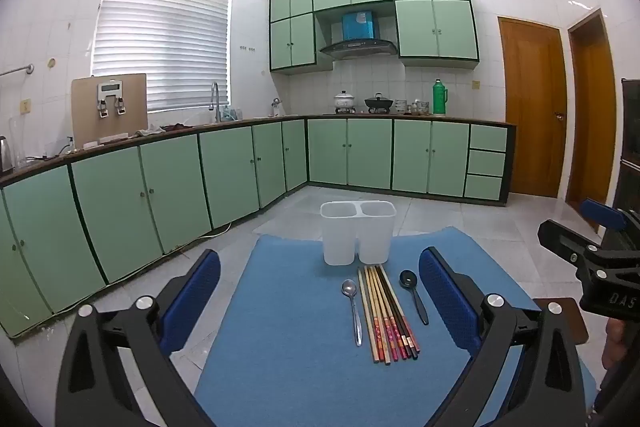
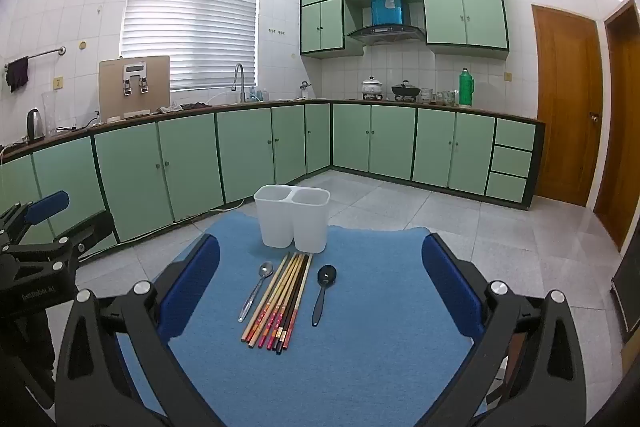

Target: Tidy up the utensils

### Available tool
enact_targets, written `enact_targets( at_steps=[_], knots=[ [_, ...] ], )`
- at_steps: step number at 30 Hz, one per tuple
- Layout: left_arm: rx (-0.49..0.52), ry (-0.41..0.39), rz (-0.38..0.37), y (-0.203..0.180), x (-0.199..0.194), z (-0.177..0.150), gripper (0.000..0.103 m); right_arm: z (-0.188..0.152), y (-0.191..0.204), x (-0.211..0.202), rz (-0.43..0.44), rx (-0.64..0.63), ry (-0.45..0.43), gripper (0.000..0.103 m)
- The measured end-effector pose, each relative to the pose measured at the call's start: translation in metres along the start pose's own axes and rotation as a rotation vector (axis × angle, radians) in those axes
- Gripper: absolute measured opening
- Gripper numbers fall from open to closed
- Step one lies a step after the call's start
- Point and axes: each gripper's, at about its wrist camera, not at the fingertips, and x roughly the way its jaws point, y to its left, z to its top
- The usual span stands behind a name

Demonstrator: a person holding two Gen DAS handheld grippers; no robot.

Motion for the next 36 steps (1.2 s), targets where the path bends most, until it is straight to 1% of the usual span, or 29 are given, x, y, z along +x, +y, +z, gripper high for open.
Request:
enact_targets(
  at_steps=[8,9,22,24,36],
  knots=[
    [0.02,-0.011,0.014,-0.008,-0.006,0.0,0.097,-0.001,0.001,0.002,0.003,-0.001,0.008,0.098],
    [-0.003,0.0,0.005,-0.003,-0.001,-0.004,0.097,-0.001,0.002,0.002,0.003,-0.001,0.007,0.098],
    [0.002,-0.003,0.005,-0.001,0.009,-0.013,0.097,0.0,0.0,0.001,0.003,0.007,0.005,0.098],
    [0.0,0.003,0.011,0.004,0.005,-0.004,0.097,0.0,0.0,0.001,0.002,0.006,0.006,0.098],
    [0.001,0.003,0.012,0.004,0.006,-0.005,0.097,0.0,0.0,0.001,0.003,0.008,0.007,0.098]
  ],
)
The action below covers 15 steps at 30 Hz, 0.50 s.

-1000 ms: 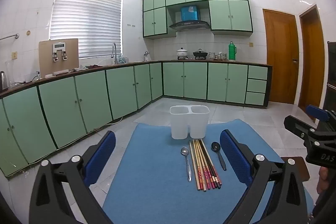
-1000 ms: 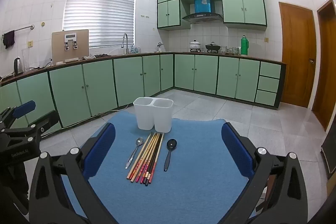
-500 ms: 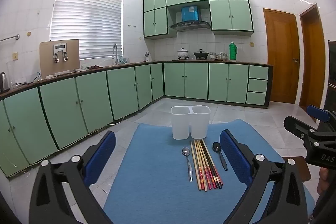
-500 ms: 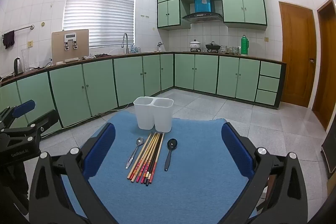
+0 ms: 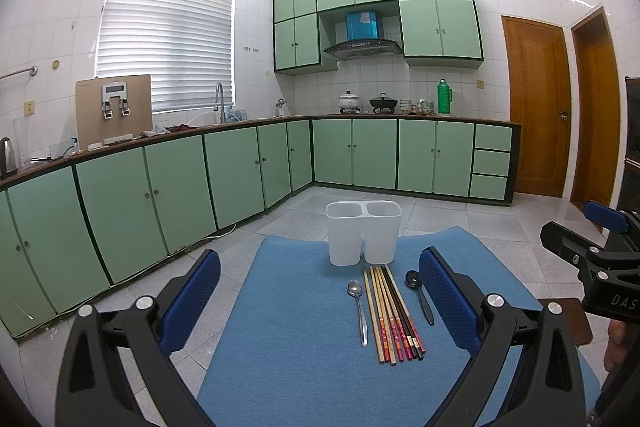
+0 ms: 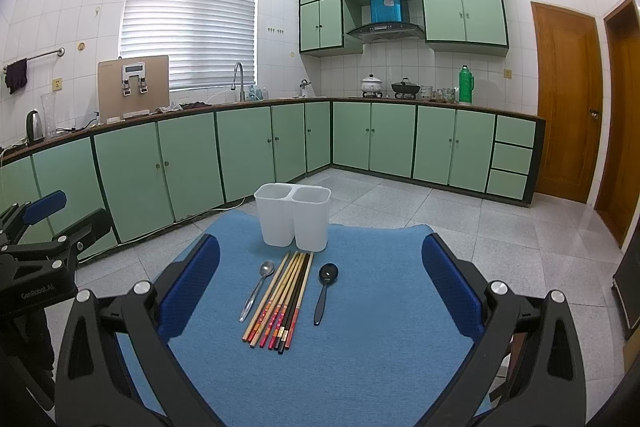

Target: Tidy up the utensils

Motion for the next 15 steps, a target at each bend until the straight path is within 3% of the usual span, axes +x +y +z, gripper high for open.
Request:
enact_targets(
  at_steps=[15],
  knots=[
    [0.0,0.0,0.0,0.0004,0.0006,0.0001,0.097,0.0,-0.0001,0.0001,0.0,0.001,0.0,0.098]
  ],
)
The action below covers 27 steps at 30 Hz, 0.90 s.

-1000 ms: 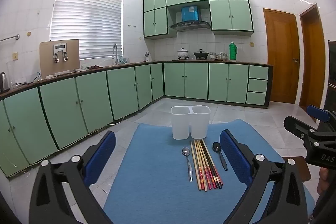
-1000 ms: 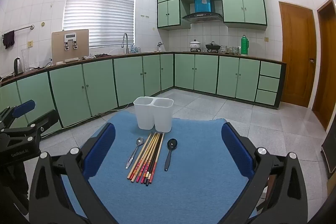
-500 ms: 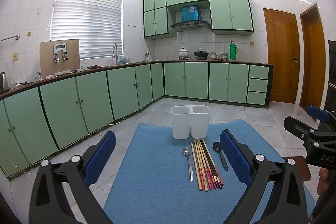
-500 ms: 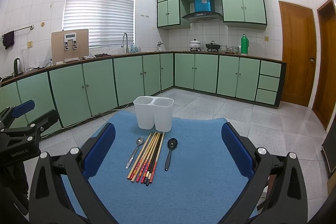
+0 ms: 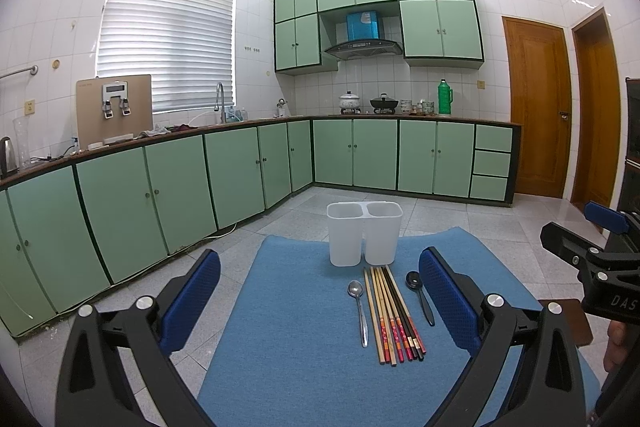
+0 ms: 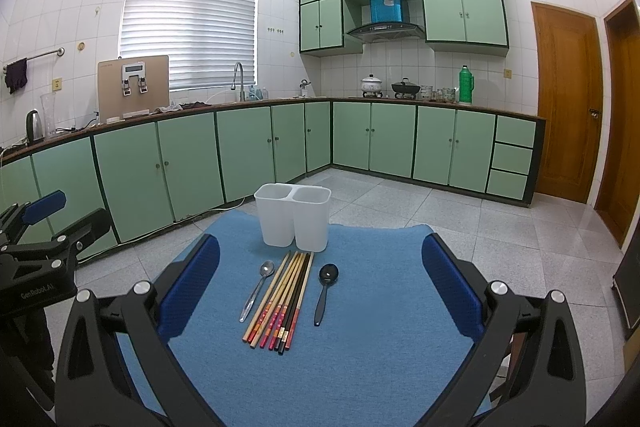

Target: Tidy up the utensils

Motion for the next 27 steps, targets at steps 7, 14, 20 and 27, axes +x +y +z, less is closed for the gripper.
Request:
enact_targets(
  at_steps=[7,14,20,27],
  knots=[
    [-0.003,-0.001,0.005,0.001,0.003,0.001,0.097,-0.003,-0.001,0.003,0.0,-0.001,0.001,0.098],
    [-0.001,-0.003,0.005,0.002,0.003,0.002,0.097,-0.004,0.0,0.003,0.0,-0.001,0.001,0.098],
    [-0.001,-0.001,0.008,0.001,0.002,0.004,0.097,-0.003,-0.001,0.004,-0.001,0.001,0.002,0.098],
    [-0.002,0.009,0.011,0.002,0.004,0.006,0.097,-0.014,-0.001,0.007,-0.004,0.002,0.009,0.098]
  ],
)
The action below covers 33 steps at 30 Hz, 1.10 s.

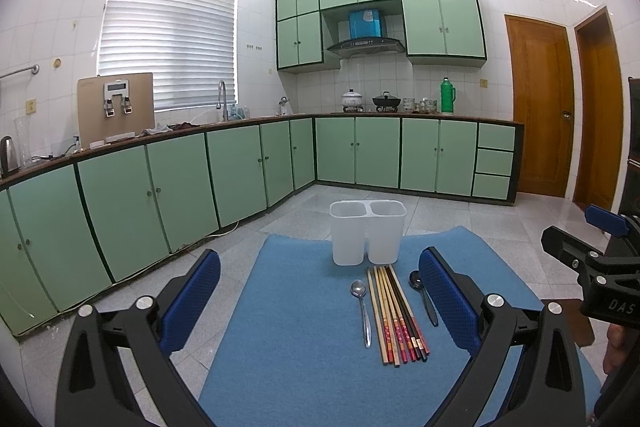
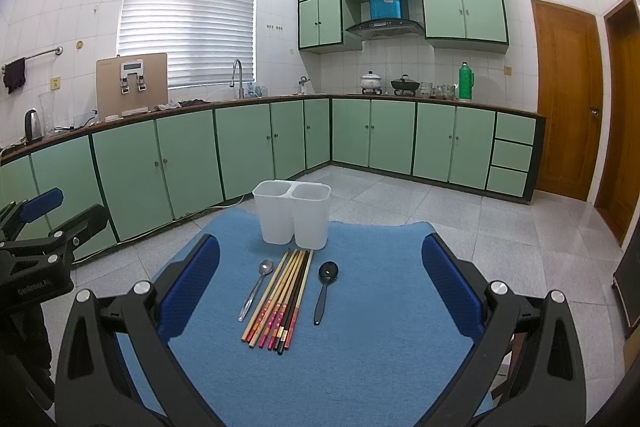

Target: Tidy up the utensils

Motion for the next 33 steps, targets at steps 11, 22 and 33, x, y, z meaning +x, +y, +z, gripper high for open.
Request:
enact_targets(
  at_steps=[11,22,33],
  knots=[
    [-0.002,0.026,0.005,0.001,0.011,0.0,0.097,0.003,0.003,0.013,-0.011,0.004,0.027,0.098],
    [0.007,0.095,0.006,0.001,0.053,-0.003,0.097,0.002,-0.008,0.059,-0.036,0.009,0.115,0.098],
    [0.002,0.346,0.071,0.026,0.175,-0.035,0.097,-0.024,-0.032,0.187,-0.057,0.056,0.375,0.098]
  ],
)
